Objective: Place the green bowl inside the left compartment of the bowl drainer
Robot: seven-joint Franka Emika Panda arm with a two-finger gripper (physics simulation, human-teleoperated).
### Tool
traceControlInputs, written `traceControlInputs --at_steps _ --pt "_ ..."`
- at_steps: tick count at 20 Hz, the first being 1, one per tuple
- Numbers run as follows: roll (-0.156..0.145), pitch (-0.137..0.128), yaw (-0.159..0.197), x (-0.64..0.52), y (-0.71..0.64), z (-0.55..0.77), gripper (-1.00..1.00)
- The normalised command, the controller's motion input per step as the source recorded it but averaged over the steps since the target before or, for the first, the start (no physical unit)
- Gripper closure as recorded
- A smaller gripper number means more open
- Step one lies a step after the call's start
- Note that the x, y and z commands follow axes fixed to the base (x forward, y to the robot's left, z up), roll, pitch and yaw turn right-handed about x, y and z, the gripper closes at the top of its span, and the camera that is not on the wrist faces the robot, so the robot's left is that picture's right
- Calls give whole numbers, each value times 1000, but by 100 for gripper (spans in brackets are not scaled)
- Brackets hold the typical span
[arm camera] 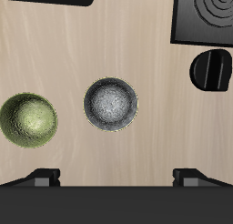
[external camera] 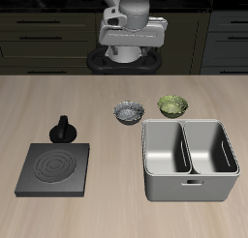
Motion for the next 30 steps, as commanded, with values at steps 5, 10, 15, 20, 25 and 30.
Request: traceControlInputs --at_steps 5,10,15,20,25,30 --pt "24 2 6 -37 374 -46 -100" --pt "14 6 4 -4 147 -25 -100" --pt "15 8 20 -49 472 -82 -100" --pt "-47 -11 29 -24 313 -37 -100" --pt "7 7 13 0 346 -31 -100" --pt "-26 -21 21 16 402 19 -100"
